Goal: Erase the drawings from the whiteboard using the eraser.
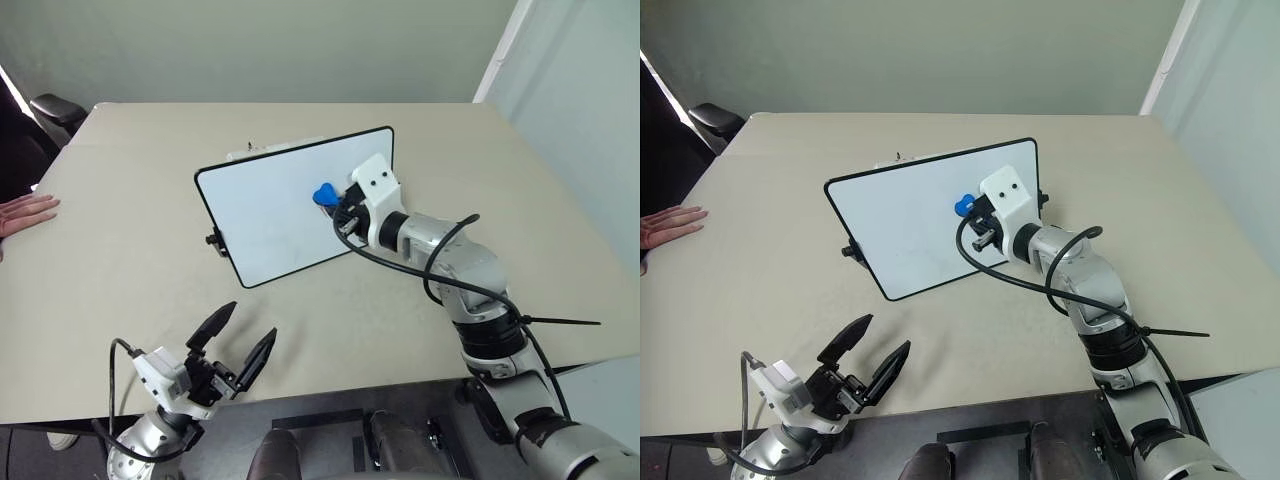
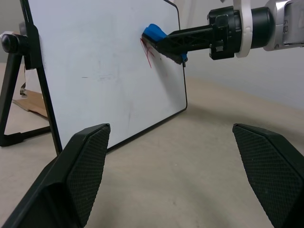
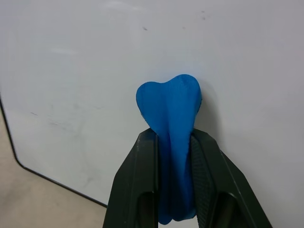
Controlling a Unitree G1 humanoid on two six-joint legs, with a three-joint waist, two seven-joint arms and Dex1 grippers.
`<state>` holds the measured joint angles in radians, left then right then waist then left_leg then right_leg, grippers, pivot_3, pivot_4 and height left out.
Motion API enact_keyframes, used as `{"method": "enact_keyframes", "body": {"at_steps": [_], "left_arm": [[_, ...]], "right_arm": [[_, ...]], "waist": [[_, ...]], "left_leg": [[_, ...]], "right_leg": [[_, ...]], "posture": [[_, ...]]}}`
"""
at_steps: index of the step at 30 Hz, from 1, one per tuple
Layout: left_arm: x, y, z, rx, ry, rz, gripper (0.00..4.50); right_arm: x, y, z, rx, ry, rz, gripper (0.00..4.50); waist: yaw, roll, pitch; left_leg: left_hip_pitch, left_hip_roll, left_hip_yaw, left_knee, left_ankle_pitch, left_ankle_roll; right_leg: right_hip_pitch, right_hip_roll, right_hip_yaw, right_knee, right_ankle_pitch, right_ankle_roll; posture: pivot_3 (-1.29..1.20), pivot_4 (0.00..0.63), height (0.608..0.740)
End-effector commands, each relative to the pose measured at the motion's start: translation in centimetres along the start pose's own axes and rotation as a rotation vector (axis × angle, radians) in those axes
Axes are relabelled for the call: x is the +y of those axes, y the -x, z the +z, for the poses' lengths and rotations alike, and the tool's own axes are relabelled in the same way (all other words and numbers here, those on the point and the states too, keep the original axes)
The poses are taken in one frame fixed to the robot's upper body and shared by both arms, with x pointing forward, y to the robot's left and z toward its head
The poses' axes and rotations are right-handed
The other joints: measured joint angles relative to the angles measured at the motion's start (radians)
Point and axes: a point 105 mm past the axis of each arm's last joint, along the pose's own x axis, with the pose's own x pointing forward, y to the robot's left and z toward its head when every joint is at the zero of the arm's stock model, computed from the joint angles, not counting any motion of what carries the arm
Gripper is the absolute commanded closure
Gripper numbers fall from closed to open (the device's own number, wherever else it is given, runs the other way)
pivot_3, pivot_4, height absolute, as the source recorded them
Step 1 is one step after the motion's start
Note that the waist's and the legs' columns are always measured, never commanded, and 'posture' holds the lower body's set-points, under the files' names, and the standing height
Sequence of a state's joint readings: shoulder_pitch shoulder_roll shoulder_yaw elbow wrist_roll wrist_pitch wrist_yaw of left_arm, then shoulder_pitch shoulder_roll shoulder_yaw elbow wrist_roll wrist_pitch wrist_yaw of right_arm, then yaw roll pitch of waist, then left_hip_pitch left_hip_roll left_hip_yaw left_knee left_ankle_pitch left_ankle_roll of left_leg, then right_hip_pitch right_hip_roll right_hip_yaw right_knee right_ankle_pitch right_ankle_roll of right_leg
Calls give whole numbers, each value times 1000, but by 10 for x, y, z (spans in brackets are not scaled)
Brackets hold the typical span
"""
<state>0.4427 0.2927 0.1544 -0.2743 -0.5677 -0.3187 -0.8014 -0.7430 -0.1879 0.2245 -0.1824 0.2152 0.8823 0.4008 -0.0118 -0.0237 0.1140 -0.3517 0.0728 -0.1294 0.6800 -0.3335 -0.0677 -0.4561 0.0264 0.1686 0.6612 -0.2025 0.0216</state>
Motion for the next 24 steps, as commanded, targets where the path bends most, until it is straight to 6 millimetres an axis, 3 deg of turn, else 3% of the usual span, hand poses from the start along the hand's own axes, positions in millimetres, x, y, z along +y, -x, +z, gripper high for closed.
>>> {"method": "enact_keyframes", "body": {"at_steps": [1, 7, 17, 24], "left_arm": [[-1, -2, 8, -29, -11, -5, 0], [-1, -1, 8, -28, -12, -4, 0], [1, 0, 7, -25, -13, -1, 0], [0, 0, 8, -26, -10, -5, 0]], "right_arm": [[12, 1, 15, -44, 57, 64, 3676], [6, -3, -8, 35, 118, 67, 3676], [-37, -1, -14, 29, 46, -149, 3676], [-47, 6, -21, 44, 32, -198, 3676]], "waist": [[0, 0, 0], [0, 0, 0], [1, 0, 0], [5, 0, 0]], "left_leg": [[0, 0, 0, 0, 0, 0], [0, 0, 0, 0, 0, 0], [1, 0, -1, 1, 0, -1], [1, 0, 0, 2, 2, -3]], "right_leg": [[0, 0, 0, 0, 0, 0], [0, 0, 0, 0, 0, 0], [1, 0, 0, 0, 0, -1], [3, 0, 0, 0, 4, -7]], "posture": [[0, 150, 740], [0, 150, 740], [0, 150, 740], [0, 150, 740]]}}
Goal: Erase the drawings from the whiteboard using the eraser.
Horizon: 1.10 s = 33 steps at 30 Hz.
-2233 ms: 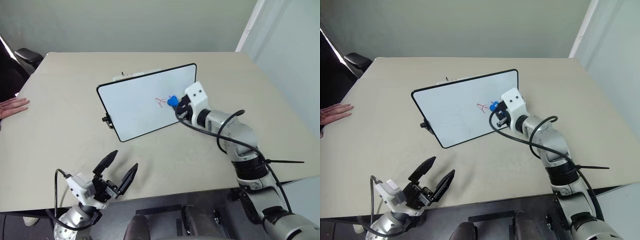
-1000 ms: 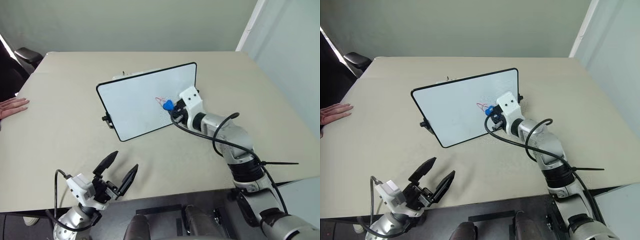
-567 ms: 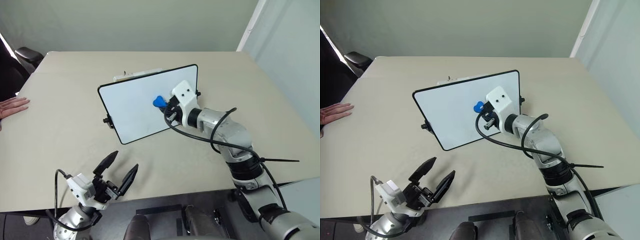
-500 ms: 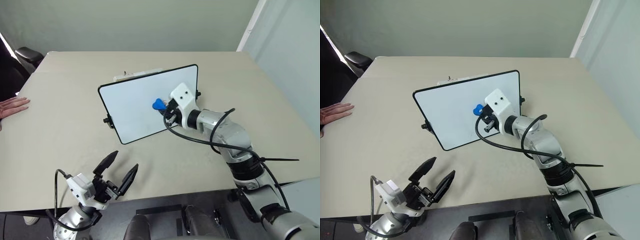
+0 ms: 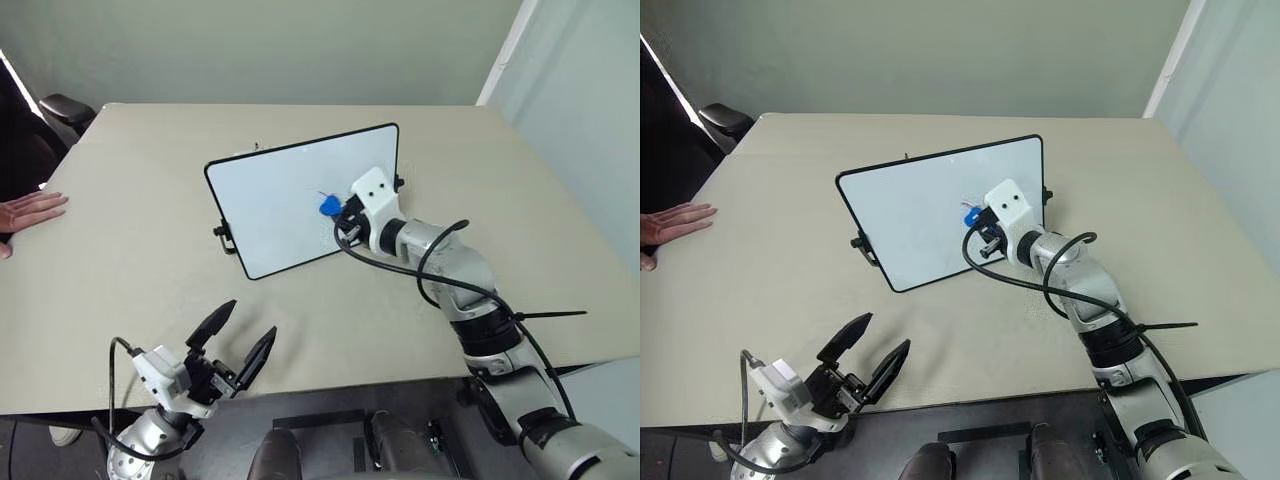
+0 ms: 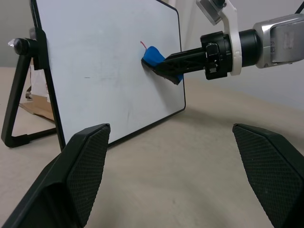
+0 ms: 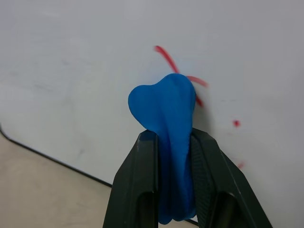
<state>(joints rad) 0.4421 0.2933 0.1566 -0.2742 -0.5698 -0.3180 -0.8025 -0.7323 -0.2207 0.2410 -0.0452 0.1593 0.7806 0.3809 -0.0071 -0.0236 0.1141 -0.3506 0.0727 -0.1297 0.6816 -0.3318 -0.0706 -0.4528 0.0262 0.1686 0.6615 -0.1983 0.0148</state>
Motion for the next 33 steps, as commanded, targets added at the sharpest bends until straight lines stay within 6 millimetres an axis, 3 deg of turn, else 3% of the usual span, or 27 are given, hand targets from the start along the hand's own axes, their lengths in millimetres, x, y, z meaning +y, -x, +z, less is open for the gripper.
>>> {"method": "enact_keyframes", "body": {"at_steps": [1, 10, 21, 33], "left_arm": [[-1, -1, 7, -25, -9, -7, 0], [-2, -2, 8, -28, -7, -13, 0], [-5, -4, 8, -32, -1, -20, 0], [-6, -3, 8, -34, 1, -21, 0]], "right_arm": [[-28, 11, 2, -19, 0, -120, 3676], [-35, 18, -8, 7, 5, -143, 3676], [1, 1, 14, -56, 124, -1, 3676], [42, -8, 51, -198, 199, 165, 3676]], "waist": [[0, 0, 0], [0, 0, 0], [-16, 0, 0], [-27, 1, 1]], "left_leg": [[0, 0, 0, 0, 0, 0], [0, 0, 0, -1, 2, 0], [0, 0, 0, -2, 2, 1], [0, 1, -1, -4, 2, 1]], "right_leg": [[0, 0, 0, 0, 0, -1], [-1, 0, 0, 0, 0, -1], [-3, 1, 0, 0, -1, 2], [-5, 1, 0, 0, -1, 2]], "posture": [[0, 150, 740], [0, 150, 740], [0, 150, 740], [0, 150, 740]]}}
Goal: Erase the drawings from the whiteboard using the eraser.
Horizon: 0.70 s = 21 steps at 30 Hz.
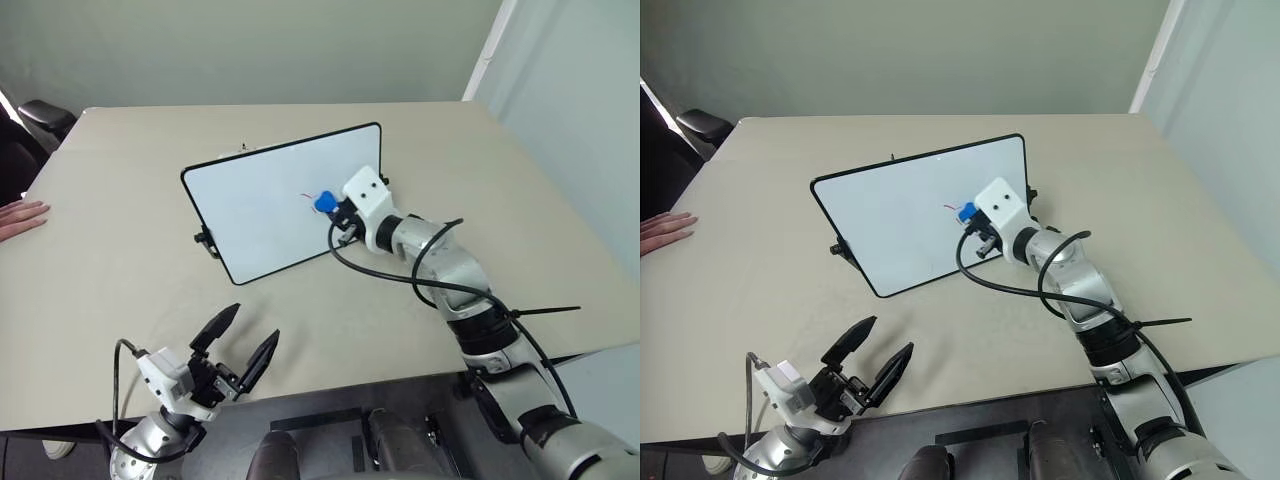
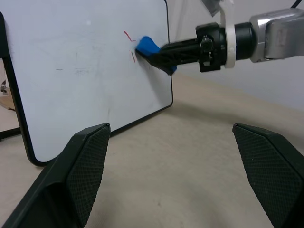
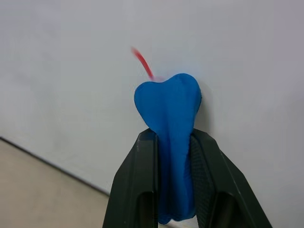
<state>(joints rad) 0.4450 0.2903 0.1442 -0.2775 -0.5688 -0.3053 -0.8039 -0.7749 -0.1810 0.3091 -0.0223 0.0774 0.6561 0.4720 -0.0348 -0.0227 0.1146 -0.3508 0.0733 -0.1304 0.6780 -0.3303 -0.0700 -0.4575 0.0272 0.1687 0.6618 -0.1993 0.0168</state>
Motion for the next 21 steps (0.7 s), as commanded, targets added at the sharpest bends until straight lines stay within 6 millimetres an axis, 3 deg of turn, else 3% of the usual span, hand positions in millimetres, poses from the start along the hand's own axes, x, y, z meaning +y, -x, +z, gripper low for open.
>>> {"method": "enact_keyframes", "body": {"at_steps": [1, 5, 9, 21], "left_arm": [[-3, -2, 11, -41, -18, -12, 0], [-4, -2, 11, -41, -18, -12, 0], [-4, -1, 11, -40, -18, -10, 0], [-3, -3, 10, -39, -17, -12, 0]], "right_arm": [[13, -2, 31, -108, 68, 57, 3676], [17, -5, 34, -120, 76, 73, 3676], [15, -6, 22, -81, 71, 58, 3676], [-19, 8, -17, 58, -32, -95, 3676]], "waist": [[1, 0, 0], [8, 0, 0], [8, 0, 0], [15, 0, 0]], "left_leg": [[0, 0, 0, 0, 0, 0], [-1, 0, 0, 0, 0, 0], [-1, 0, 0, 0, 0, -1], [0, 0, 0, 2, 0, -1]], "right_leg": [[0, 0, 0, 0, 0, 0], [0, -1, 0, -1, -1, 0], [0, -1, 0, -1, -1, 0], [4, -1, 0, -1, -1, 0]], "posture": [[0, 150, 740], [0, 150, 740], [0, 150, 740], [0, 150, 740]]}}
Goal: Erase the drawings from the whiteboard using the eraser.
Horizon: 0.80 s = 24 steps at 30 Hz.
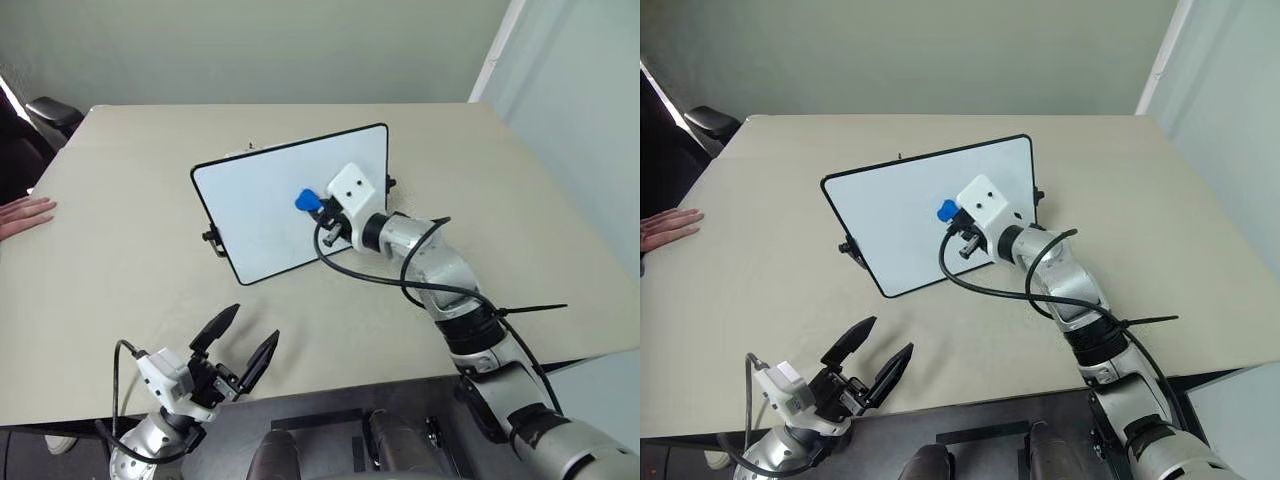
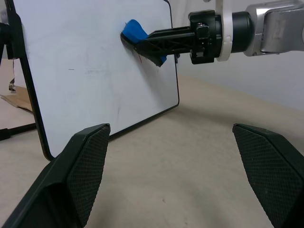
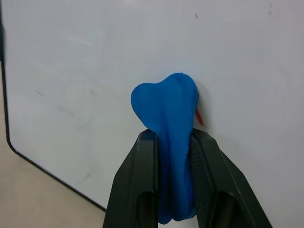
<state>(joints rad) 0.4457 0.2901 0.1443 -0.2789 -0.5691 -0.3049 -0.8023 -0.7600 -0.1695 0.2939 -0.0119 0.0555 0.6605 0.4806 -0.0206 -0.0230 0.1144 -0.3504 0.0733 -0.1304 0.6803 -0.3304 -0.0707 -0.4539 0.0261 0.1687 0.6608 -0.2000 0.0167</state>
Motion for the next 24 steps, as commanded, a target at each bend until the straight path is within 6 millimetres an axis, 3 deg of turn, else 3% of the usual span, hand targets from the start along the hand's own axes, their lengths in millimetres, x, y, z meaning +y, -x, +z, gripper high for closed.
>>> {"method": "enact_keyframes", "body": {"at_steps": [1, 11, 15, 19, 24], "left_arm": [[-3, -3, 10, -39, -17, -14, 0], [-4, -3, 10, -40, -14, -16, 0], [-4, -3, 11, -43, -15, -13, 0], [-3, -3, 11, -43, -16, -13, 0], [-3, -3, 12, -43, -15, -15, 0]], "right_arm": [[-19, 8, -12, 45, -19, -90, 3676], [-25, 24, -40, 128, -25, -130, 3676], [-40, 34, -48, 156, -21, -185, 3676], [-52, 40, -45, 147, -24, -222, 3676], [-47, 37, -22, 78, -1, -196, 3676]], "waist": [[1, 0, 0], [4, 0, 0], [6, 0, 0], [9, 0, 0], [9, 0, 0]], "left_leg": [[0, 0, 0, 0, 0, 0], [0, 0, 0, 0, 0, 0], [0, 0, 0, 0, 0, 0], [-1, 0, 1, 0, 0, 0], [-1, 0, 0, -1, 0, 0]], "right_leg": [[0, 0, 0, 0, 0, 0], [1, 0, 0, 0, 1, -2], [1, 0, 0, 0, 1, -1], [1, 0, 0, 0, -1, 1], [0, 0, 0, -1, -1, 2]], "posture": [[0, 150, 740], [0, 150, 740], [0, 150, 740], [0, 150, 740], [0, 150, 740]]}}
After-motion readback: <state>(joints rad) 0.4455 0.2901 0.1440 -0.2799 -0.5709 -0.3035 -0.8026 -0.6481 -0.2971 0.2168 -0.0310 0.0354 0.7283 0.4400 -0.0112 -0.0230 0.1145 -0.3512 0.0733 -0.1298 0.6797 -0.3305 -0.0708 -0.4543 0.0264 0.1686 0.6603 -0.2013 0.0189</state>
